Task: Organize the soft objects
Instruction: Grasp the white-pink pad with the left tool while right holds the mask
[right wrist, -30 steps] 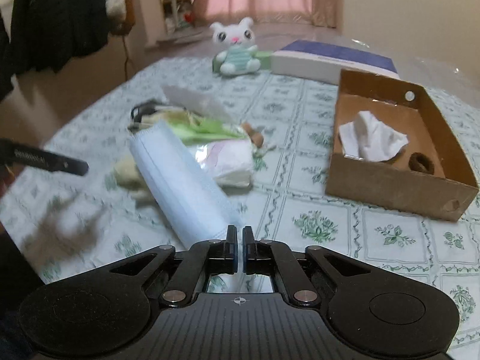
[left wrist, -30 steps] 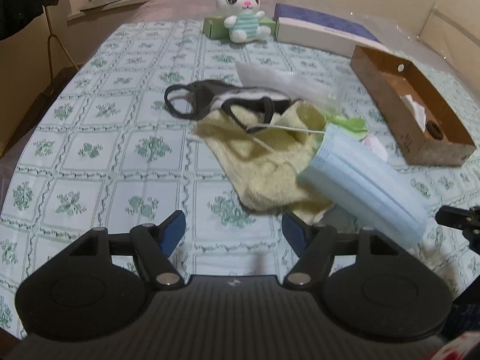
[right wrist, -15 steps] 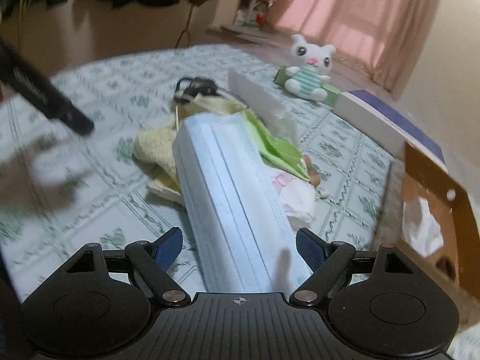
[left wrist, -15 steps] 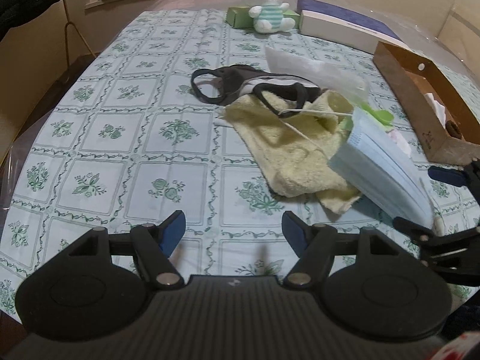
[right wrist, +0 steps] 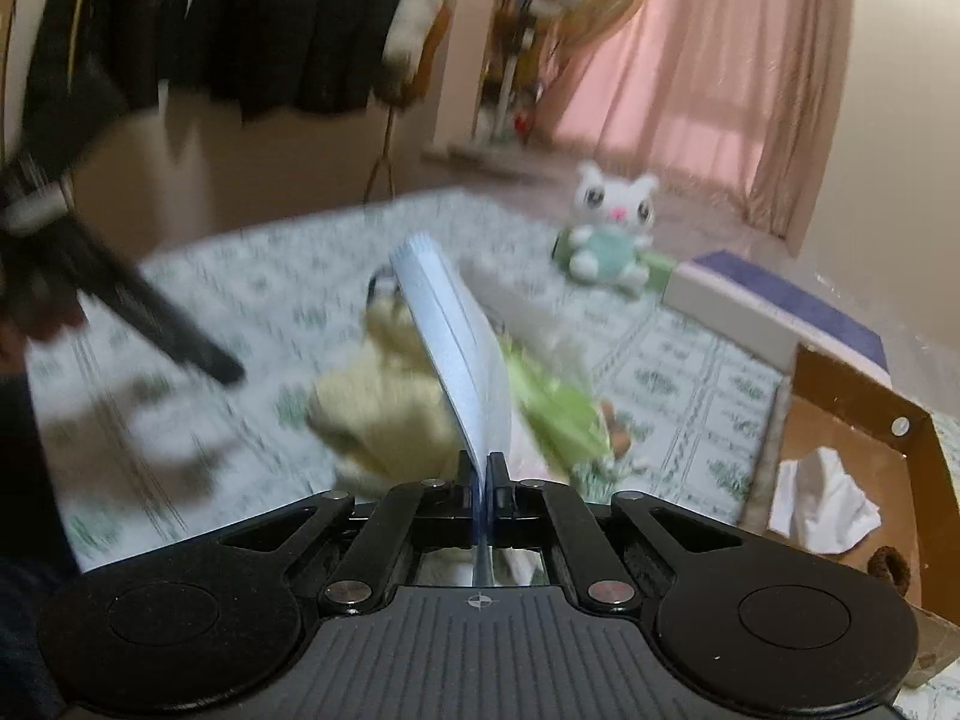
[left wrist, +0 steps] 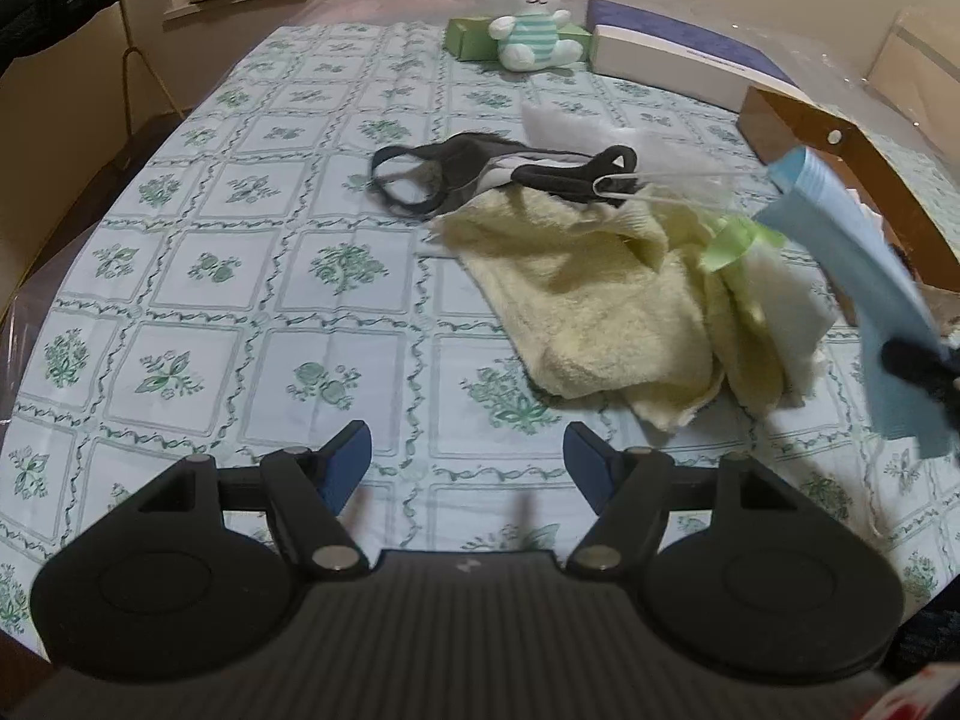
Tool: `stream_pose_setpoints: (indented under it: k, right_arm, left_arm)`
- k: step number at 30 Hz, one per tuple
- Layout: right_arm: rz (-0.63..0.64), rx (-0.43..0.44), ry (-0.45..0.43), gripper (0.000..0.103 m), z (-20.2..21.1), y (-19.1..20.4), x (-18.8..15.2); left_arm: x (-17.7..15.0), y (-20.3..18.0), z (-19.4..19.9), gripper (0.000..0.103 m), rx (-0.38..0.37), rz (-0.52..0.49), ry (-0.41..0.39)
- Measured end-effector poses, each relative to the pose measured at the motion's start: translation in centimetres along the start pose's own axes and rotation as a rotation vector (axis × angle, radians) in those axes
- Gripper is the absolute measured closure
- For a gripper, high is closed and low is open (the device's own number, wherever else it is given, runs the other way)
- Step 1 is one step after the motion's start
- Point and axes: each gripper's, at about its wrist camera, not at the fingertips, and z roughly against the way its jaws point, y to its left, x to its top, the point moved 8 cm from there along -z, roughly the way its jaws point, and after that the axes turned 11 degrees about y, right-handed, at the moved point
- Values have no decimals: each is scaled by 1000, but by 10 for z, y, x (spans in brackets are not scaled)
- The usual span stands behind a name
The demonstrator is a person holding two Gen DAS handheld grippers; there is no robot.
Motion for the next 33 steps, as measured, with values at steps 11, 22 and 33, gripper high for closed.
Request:
stream_pose_setpoints:
  k: [11,22,33]
  right_arm:
    - [-172,2,-215,102,72,-28,29]
    - [-319,-128,-78,101,73,-64,-3]
    - [-483,-150,16,101,71,-93,-40]
  left_arm:
    - [5,-15,8,35,-19,-37,-26]
    - [16,-77,7,35,-111,-215,-73]
    - [36,-143,-32,35,-147,-506,-96]
